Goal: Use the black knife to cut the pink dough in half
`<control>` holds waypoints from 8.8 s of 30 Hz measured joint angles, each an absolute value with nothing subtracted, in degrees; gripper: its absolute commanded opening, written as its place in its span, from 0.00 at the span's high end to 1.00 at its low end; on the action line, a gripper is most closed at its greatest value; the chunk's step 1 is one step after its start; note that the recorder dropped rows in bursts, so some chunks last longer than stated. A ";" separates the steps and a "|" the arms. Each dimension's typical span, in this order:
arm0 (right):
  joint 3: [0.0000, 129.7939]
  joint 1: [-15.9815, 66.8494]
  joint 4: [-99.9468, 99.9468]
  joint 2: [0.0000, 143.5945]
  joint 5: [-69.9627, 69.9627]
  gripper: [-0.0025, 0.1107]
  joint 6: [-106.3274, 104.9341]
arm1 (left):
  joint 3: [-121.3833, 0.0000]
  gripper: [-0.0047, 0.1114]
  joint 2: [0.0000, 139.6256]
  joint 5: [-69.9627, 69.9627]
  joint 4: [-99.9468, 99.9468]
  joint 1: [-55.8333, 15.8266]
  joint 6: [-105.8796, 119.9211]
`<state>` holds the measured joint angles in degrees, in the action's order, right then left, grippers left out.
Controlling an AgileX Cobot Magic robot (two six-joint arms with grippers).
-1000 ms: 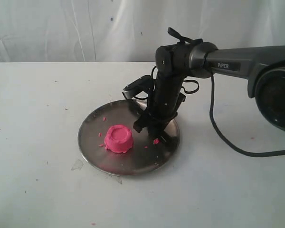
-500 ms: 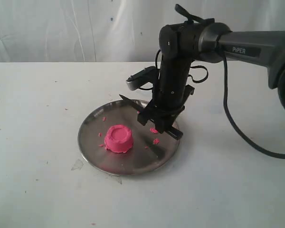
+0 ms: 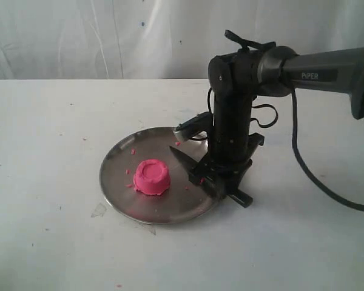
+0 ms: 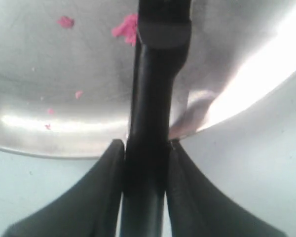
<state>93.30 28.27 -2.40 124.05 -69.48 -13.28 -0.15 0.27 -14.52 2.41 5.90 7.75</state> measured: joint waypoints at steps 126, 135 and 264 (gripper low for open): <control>68.90 53.07 54.04 119.88 -64.32 0.49 25.36 | -0.15 0.96 0.27 -14.52 2.41 5.90 7.75; 68.90 51.51 54.74 121.23 -63.38 0.56 25.48 | -0.15 0.96 0.27 -14.52 2.41 5.90 7.75; 84.23 31.98 -6.38 109.63 -64.64 0.98 -29.14 | -67.61 0.96 97.76 -37.30 24.99 -16.46 -3.90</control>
<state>84.23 31.98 -6.38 109.63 -64.64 -29.14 -67.61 97.76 -37.30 24.99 -16.46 -3.90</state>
